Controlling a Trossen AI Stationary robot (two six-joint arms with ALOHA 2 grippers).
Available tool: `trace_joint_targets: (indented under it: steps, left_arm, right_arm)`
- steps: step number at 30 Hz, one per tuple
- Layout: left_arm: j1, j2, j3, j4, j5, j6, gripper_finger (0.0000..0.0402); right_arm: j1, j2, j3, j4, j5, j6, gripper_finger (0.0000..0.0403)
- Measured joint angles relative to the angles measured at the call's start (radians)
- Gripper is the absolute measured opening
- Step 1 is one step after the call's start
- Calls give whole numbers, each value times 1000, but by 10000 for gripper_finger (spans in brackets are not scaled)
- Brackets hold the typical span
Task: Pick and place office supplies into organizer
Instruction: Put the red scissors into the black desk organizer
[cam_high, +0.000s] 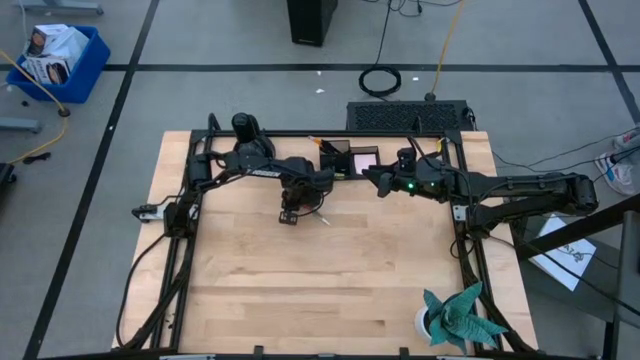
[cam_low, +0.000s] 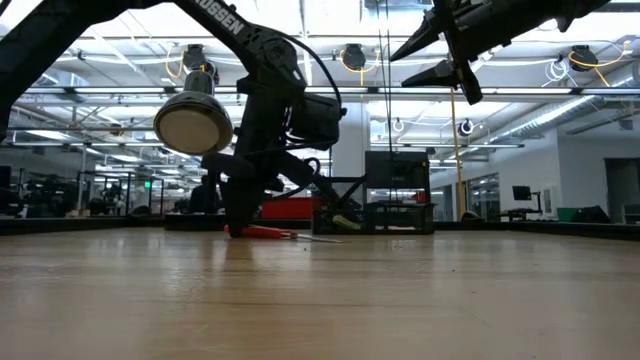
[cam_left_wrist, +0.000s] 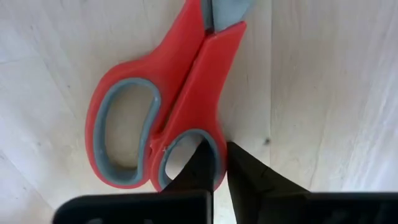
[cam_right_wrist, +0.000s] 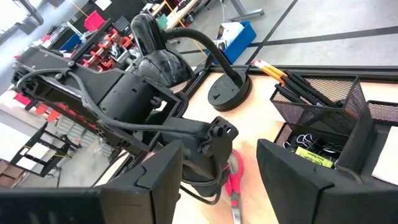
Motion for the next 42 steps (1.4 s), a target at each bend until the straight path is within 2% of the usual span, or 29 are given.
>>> trace_joint_targets:
  steps: [5,11,19,21,23,26,28,31,34,35,39,42]
  left_arm:
    - [-17,-3,-1,8,-26,-15,40]
    - [-43,-44,-6,53,-115,-15,10]
    - [-75,-135,-4,29,-156,-28,26]
    - [-85,-161,-4,18,-179,-49,21]
    - [-99,-185,-3,17,-209,-68,14]
    - [-126,-218,-3,15,-243,-66,12]
    - [-140,-242,-2,16,-245,-73,19]
    - [-169,-276,-2,20,-258,-76,26]
    - [-207,-314,-2,43,-257,-70,24]
    - [-220,-330,-2,52,-258,-67,20]
    - [-271,-377,-1,80,-281,-53,10]
    - [-303,-411,-1,107,-287,-55,16]
  right_arm:
    - [0,0,0,0,0,4,196]
    - [0,0,0,0,-39,81,196]
    - [-2,0,0,0,-59,98,196]
    - [-2,0,0,-6,-60,152,196]
    - [-11,0,0,-46,-78,291,196]
    - [-48,0,0,-129,-228,482,196]
    - [-69,0,0,-151,-328,532,196]
    - [-104,0,0,-168,-397,529,196]
    - [-156,0,0,-162,-422,507,196]
    - [-180,6,0,-156,-457,506,196]
    - [-282,52,0,-118,-704,503,196]
    - [-314,106,0,-38,-806,544,196]
